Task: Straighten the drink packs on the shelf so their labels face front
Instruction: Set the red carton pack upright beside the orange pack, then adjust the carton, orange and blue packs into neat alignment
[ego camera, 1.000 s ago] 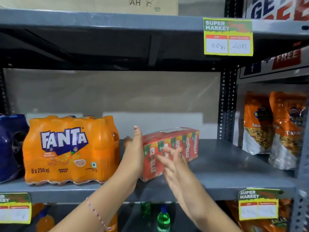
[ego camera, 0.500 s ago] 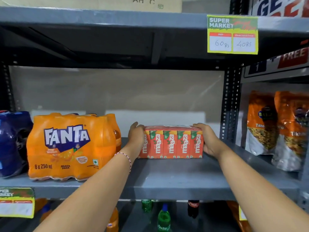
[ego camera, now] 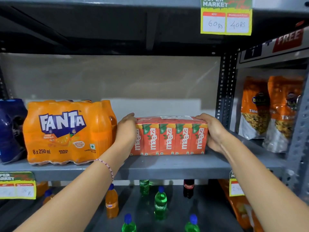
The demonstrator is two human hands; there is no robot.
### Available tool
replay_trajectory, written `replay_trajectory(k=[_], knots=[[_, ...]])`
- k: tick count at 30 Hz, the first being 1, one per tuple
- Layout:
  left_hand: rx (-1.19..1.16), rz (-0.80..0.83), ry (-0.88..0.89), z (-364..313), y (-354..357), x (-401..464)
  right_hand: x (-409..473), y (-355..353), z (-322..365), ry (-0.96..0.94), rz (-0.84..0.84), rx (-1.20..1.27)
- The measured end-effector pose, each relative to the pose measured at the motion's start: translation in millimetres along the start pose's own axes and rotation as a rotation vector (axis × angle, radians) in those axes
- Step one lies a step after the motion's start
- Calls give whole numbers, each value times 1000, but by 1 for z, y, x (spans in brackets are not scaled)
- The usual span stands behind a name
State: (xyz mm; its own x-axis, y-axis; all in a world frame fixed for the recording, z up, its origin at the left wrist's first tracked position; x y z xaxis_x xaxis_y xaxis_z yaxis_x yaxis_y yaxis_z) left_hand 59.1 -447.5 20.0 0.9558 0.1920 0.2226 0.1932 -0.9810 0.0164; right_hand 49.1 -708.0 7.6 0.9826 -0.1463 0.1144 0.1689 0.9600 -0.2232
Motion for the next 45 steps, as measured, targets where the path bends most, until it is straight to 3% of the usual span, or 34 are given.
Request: replay_trajectory(k=[11,17,32,45], knots=[[-426,-69,-97,22,-9,-45,-41,-1,-1,-76,-61,134],[-425,-30,-139,26,5,-49,-50,-12,-6,-175,-286,101],[-485,136,-114,21,98,-71,-61,-98,-32,-153,-673,85],[-526,209,-137,21,98,-66,-61,-99,-35,-152,-799,8]])
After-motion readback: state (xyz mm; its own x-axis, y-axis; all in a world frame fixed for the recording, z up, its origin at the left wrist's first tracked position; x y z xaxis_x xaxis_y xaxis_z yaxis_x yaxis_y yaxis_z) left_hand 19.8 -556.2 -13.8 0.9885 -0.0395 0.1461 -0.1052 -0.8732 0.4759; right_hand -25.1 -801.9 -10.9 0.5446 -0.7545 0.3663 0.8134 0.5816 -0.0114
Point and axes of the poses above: each hand's wrist, its own x-axis towards the middle knuckle, its own y-axis out of the palm, z = x × y, the point moved 6 cm from there along x, towards the middle knuckle, and after that the axes turned 14 degrees about -x, right-handed, at the moved point
